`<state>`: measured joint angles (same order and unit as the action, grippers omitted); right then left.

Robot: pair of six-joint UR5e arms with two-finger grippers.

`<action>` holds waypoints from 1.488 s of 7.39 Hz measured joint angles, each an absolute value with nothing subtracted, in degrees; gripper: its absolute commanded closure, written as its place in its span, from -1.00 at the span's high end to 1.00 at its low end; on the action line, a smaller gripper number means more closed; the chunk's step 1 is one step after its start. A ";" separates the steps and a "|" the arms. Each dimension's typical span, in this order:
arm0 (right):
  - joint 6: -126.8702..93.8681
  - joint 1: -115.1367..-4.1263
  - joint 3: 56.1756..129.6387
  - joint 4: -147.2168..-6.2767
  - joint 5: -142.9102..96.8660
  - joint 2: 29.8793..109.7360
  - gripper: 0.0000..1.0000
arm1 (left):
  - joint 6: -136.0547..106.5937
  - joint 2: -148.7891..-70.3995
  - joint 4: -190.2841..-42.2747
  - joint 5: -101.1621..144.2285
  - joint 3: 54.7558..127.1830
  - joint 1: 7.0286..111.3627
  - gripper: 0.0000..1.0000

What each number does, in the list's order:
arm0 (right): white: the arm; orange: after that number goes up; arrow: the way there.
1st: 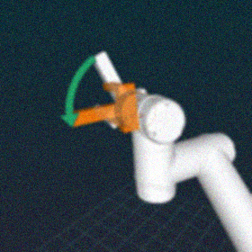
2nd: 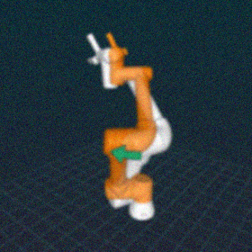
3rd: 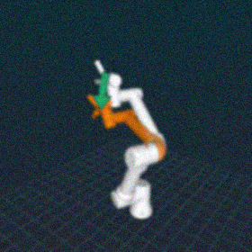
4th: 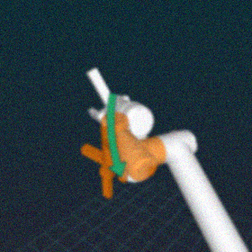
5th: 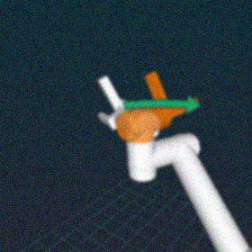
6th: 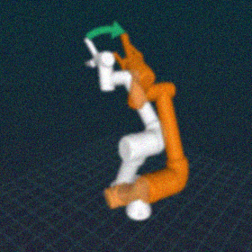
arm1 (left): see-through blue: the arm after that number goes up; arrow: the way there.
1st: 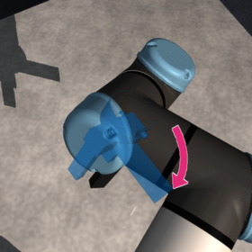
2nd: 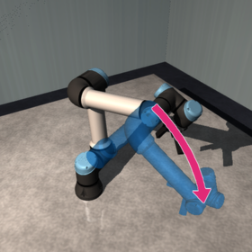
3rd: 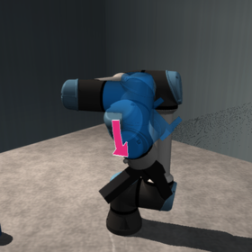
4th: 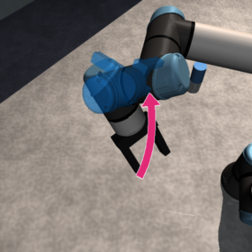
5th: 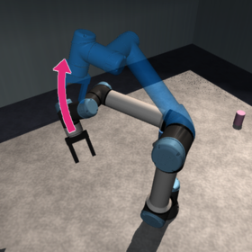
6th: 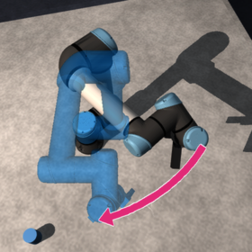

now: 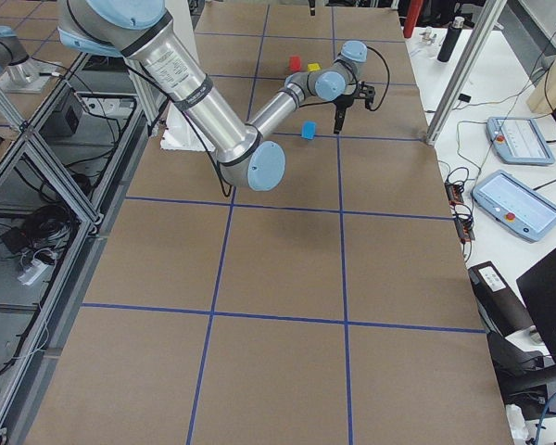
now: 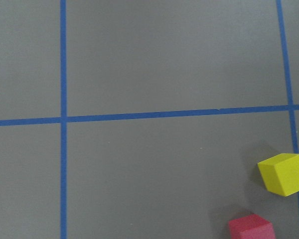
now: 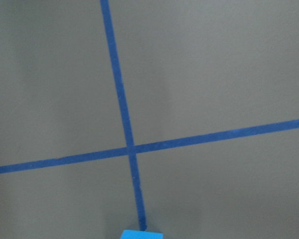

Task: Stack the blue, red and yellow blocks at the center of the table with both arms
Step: 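Raise the right gripper away while the left gripper reaches the red cube, then grasp the red cube with the left gripper and lift it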

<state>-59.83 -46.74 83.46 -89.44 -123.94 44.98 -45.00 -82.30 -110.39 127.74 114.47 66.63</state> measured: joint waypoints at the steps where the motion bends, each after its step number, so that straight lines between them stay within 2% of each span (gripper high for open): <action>1: -53.12 -48.96 85.60 -89.46 -123.98 49.13 1.00 | -54.10 -81.07 -115.19 121.08 114.84 59.31 0.99; 3: -41.66 -52.46 87.72 -89.47 -124.09 55.43 1.00 | -66.27 -80.35 -118.40 109.84 115.05 46.96 0.99; 5: -37.28 -53.78 87.99 -89.31 -124.27 58.03 1.00 | -72.00 -80.24 -118.78 103.45 115.00 39.36 0.99; 11: -37.50 -53.94 87.58 -88.51 -123.77 59.00 1.00 | -71.33 -79.88 -119.08 100.13 112.11 34.33 0.98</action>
<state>-37.50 -53.94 87.58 -88.51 -123.77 59.00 -71.33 -79.88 -119.08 100.13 112.11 34.33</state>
